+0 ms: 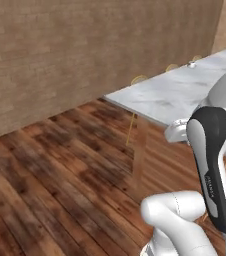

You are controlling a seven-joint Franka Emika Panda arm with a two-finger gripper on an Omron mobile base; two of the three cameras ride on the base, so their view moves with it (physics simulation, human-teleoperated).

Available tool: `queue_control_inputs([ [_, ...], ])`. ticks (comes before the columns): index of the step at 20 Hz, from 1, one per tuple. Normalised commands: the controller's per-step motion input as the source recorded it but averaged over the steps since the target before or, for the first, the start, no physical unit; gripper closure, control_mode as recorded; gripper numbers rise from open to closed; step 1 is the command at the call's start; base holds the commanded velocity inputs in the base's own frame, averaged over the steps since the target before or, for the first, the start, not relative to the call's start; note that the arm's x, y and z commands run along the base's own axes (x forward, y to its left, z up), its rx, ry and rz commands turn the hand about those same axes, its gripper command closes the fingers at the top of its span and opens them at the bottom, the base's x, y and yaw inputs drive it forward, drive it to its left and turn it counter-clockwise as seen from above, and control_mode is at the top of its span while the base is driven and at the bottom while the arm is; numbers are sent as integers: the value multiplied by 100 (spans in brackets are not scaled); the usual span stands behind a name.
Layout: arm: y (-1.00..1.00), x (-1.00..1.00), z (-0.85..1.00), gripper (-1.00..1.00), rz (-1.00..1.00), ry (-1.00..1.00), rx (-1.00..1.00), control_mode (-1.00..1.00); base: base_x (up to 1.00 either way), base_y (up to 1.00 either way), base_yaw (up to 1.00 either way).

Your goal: Pick up the marshmallow and place it in the cup of hot chocolate on the dining counter.

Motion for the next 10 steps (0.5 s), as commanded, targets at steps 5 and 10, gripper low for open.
queue_control_inputs([
  [5,0,0,0,100,0,0,0,100,100,80,-49],
  [10,0,0,0,100,0,0,0,100,100,79,-49],
])
